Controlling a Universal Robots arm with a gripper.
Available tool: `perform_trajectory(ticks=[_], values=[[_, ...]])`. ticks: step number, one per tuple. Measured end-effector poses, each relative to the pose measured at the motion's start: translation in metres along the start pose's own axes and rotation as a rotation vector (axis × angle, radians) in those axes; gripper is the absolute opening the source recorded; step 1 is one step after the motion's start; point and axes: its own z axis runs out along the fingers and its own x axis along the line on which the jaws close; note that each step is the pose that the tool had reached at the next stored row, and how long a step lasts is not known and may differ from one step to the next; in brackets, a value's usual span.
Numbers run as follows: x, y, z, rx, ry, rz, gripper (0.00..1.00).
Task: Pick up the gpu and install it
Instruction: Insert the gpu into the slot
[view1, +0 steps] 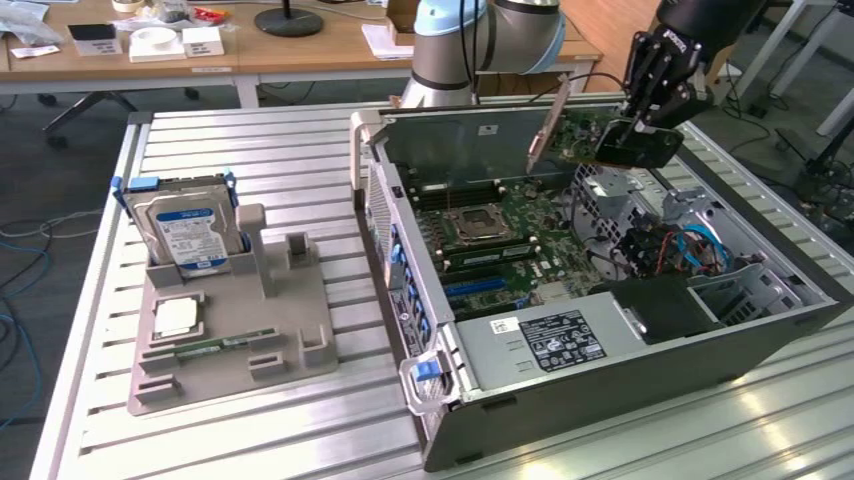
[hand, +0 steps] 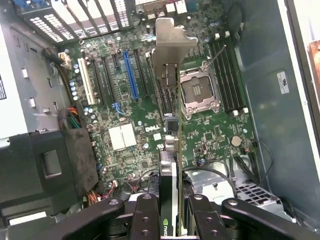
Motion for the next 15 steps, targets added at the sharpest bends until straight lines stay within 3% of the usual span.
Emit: perform_trajectory(ticks=[15], values=[[0.0, 0.0, 0.0001, -0.0045, 0.0082, -0.121, 0.27]])
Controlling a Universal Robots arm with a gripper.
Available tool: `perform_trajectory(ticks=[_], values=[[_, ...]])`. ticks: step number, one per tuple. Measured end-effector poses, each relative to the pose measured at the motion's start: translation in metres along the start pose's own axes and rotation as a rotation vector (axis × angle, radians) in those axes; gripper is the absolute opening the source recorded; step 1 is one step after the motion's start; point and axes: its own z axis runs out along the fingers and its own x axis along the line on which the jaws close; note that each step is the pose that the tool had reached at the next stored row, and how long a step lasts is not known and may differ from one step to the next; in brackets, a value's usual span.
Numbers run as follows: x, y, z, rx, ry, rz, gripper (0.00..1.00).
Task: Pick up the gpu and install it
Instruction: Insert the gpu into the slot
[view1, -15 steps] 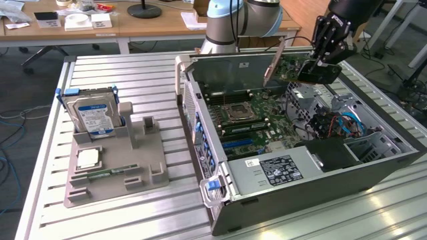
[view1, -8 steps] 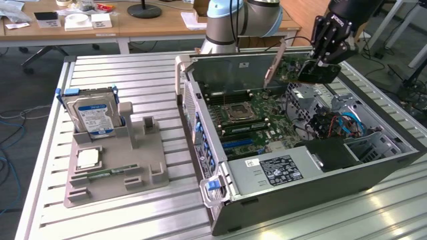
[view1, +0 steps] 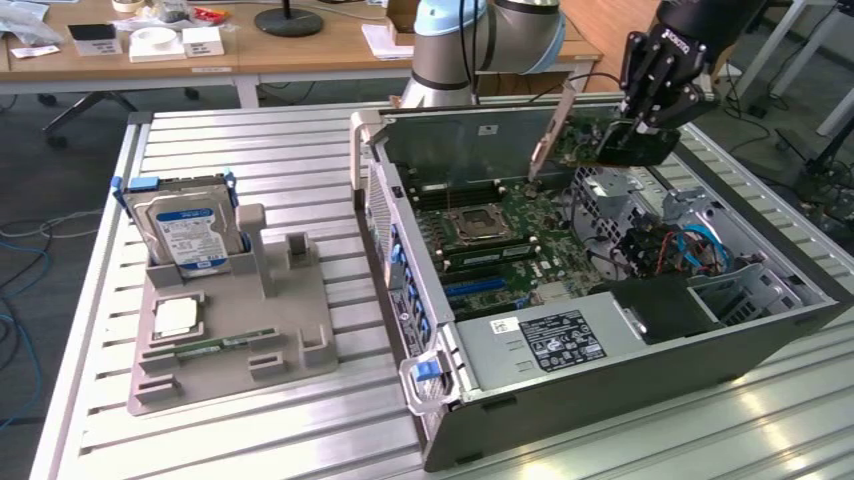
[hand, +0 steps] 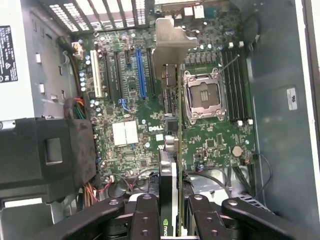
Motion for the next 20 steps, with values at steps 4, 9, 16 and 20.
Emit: perform_trajectory(ticks=[4, 9, 16, 20], values=[[0.0, 0.0, 0.0, -0.0015, 0.0028, -0.039, 0.27], [0.0, 0.0, 0.0001, -0.0036, 0.0066, -0.096, 0.27], [0.0, 0.0, 0.0001, -0.0065, 0.0121, -0.176, 0.27], [0.0, 0.0, 0.0001, -0.0081, 0.015, -0.218, 0.27]])
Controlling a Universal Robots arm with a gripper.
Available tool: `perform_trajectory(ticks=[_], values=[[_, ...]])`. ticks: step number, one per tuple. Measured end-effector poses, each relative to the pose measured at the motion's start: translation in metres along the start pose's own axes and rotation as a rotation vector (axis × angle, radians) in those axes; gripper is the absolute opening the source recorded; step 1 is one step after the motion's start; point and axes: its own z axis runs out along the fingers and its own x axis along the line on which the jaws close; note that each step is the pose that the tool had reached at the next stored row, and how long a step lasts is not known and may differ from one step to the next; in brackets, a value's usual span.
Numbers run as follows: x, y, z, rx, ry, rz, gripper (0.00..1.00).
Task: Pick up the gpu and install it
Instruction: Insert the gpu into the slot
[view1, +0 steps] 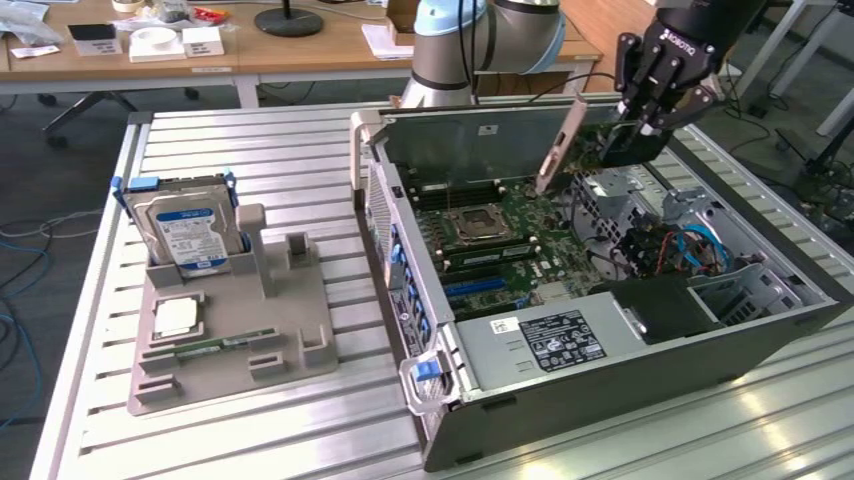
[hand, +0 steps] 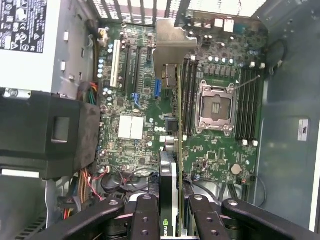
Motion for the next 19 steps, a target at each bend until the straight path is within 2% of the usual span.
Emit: perform_trajectory(ticks=[4, 6, 7, 8, 12, 13, 14, 19], values=[[0.0, 0.0, 0.0, -0.0001, 0.0002, -0.002, 0.27], [0.0, 0.0003, 0.0002, 0.0023, 0.0004, -0.003, 0.27], [0.0, 0.0007, 0.0005, 0.0075, 0.0006, -0.003, 0.27], [0.0, 0.0015, 0.0009, 0.0151, 0.0015, -0.003, 0.27], [0.0, 0.0057, 0.0032, 0.0543, 0.0045, -0.004, 0.27], [0.0, 0.0068, 0.0039, 0.0609, 0.0049, -0.004, 0.27], [0.0, 0.0076, 0.0045, 0.0628, 0.0049, -0.004, 0.27], [-0.001, 0.0105, 0.0071, 0.0635, 0.0051, 0.0, 0.27]])
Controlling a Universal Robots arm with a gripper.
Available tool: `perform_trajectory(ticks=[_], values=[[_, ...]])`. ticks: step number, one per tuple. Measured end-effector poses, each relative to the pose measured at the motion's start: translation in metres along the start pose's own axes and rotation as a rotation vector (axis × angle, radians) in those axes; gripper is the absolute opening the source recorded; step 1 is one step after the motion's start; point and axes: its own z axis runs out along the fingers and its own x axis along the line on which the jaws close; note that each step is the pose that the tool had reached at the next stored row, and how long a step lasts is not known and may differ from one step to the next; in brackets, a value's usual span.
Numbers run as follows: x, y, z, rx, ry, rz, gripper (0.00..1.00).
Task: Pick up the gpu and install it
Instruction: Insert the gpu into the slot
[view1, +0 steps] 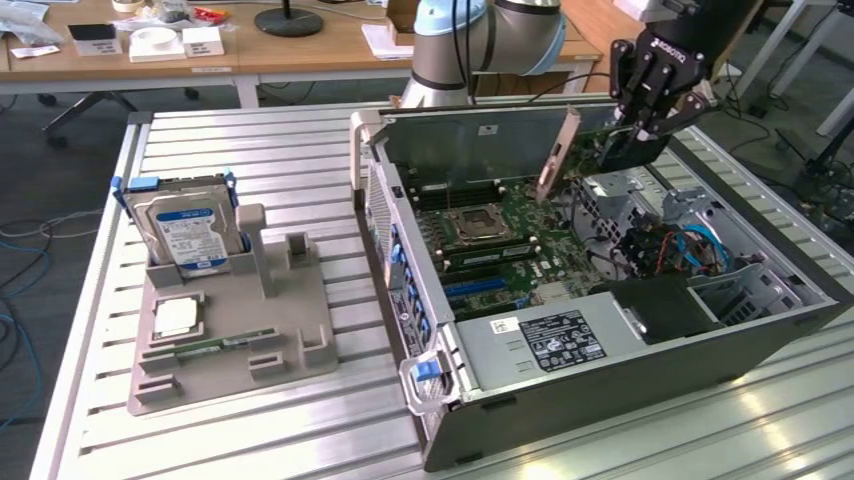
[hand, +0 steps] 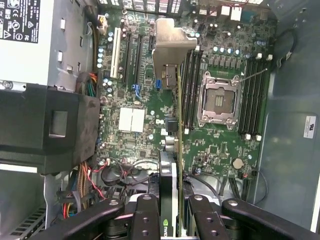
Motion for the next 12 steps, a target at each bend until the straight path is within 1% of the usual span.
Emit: perform_trajectory(ticks=[12], values=[[0.0015, 0.0007, 0.0002, 0.0001, -0.0001, 0.001, 0.27]])
